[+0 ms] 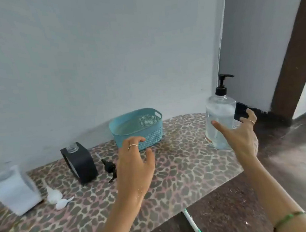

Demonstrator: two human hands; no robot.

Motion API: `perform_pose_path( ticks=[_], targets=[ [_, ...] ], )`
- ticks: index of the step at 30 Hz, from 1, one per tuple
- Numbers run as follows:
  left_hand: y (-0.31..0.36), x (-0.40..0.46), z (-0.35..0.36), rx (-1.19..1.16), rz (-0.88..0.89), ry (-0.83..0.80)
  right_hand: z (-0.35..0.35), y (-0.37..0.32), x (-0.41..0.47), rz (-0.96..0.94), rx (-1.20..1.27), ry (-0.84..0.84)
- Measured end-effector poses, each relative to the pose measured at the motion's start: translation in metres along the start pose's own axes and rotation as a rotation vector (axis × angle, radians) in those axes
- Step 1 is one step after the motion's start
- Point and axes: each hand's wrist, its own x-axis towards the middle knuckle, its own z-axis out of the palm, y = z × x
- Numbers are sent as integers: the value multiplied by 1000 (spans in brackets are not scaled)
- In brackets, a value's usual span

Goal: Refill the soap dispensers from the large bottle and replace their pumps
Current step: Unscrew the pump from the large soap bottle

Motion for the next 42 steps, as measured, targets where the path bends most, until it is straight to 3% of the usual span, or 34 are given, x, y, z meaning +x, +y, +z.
perform_pose_path(
  ticks=[4,9,18,25,33,42],
  targets=[
    [10,3,5,36,10,-23,9,16,14,-68,17,-102],
    [19,18,8,55,27,-20,19,24,24,-83,44,-81],
    [42,70,20,-111,-8,-88,31,18,17,-203,8,-181],
    [32,82,-9,-376,-44,-218,66,-25,-56,-265,65,-449],
    [24,93,-36,-415,55,-264,79,-55,-110,-267,216,-659],
    [-24,54,-127,-484,38,-316,112,-86,-189,-316,278,-890]
  ],
)
